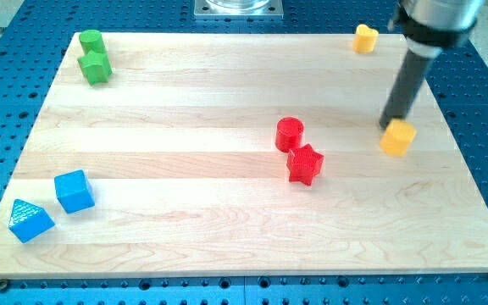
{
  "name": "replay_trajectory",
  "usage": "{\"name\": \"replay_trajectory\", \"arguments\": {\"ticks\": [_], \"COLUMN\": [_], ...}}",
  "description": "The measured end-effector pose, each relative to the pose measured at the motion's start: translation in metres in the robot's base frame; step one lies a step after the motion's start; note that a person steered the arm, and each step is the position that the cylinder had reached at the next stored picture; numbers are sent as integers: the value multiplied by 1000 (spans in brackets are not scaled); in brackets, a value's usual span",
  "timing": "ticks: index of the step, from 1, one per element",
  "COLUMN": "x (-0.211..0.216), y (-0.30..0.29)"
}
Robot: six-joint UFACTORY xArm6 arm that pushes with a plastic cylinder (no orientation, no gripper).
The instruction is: Place the yellow heart diagonal to the red circle
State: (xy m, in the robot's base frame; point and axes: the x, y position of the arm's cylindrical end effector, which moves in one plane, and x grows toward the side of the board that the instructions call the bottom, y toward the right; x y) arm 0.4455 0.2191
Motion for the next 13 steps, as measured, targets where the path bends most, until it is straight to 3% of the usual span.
{"name": "replay_trajectory", "arguments": {"ticks": [1, 2, 3, 4, 5, 6, 7, 8, 9, 10, 11, 12, 13], "x": [84, 93, 61, -25, -126, -216, -254, -253, -210, -113, -55, -98, -87], "y": [2, 5, 2, 82, 110, 106, 71, 5, -56, -83, -71, -72, -50]}}
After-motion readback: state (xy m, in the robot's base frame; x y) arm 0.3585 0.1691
